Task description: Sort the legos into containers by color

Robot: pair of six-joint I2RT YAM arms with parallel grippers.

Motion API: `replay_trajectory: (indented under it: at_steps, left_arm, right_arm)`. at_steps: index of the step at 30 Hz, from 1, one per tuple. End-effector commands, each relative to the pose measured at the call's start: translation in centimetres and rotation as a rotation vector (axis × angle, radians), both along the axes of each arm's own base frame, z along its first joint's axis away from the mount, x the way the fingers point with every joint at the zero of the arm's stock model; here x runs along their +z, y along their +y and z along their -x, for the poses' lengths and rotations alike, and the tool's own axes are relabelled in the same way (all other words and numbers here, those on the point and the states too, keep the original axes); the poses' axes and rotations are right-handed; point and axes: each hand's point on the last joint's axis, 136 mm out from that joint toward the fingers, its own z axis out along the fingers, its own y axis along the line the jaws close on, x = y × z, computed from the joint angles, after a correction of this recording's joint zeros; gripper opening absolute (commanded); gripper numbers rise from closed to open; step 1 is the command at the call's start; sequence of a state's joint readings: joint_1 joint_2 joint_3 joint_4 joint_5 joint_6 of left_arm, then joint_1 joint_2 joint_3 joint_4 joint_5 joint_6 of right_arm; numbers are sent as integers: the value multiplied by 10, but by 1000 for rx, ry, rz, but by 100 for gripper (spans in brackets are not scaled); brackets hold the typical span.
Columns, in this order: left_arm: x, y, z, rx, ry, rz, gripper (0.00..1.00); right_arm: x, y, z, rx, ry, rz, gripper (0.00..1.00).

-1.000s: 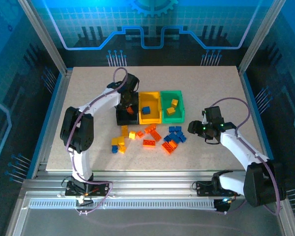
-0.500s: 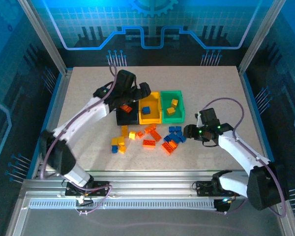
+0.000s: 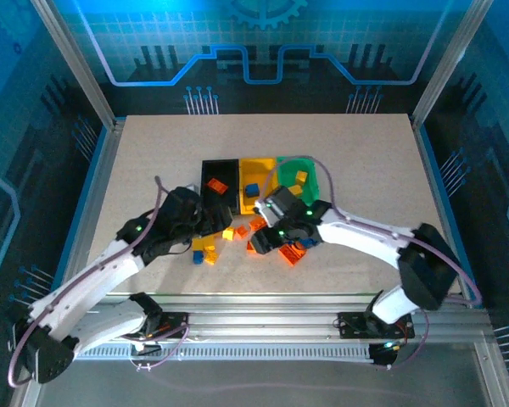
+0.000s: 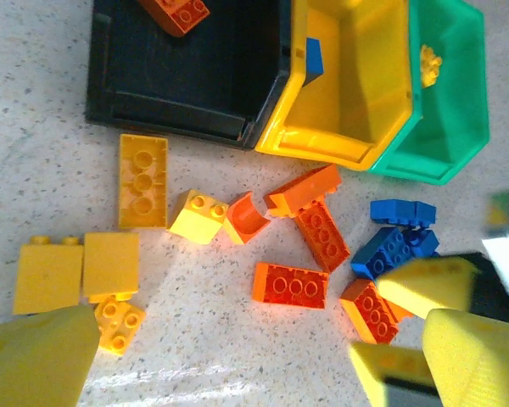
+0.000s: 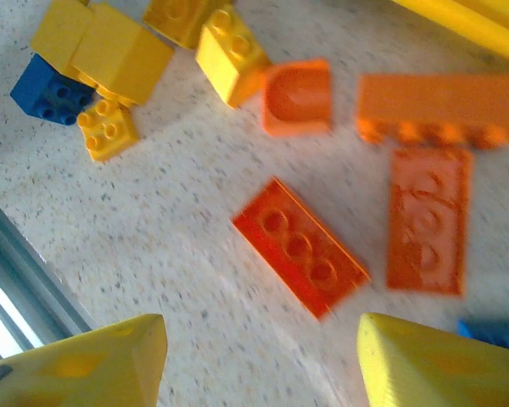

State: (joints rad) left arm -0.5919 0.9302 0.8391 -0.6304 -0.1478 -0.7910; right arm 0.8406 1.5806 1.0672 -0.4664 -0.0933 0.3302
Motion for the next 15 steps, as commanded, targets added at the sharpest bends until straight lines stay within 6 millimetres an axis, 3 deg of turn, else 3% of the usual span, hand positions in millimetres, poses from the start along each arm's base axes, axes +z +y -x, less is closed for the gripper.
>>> replay_trajectory:
  at_steps: [1,7,15]
  left_arm:
    - [-8,21,14,59,16,-17,99]
    - [-16,35,29,74,35,-28,99]
    - [-18,42,31,80,34,-22,99]
  right_arm:
    - [-12,23,-8,71,8,13,62]
    - [-38,42,-17,107,33,81,61]
    - [-65,29,-10,109,41,193,61]
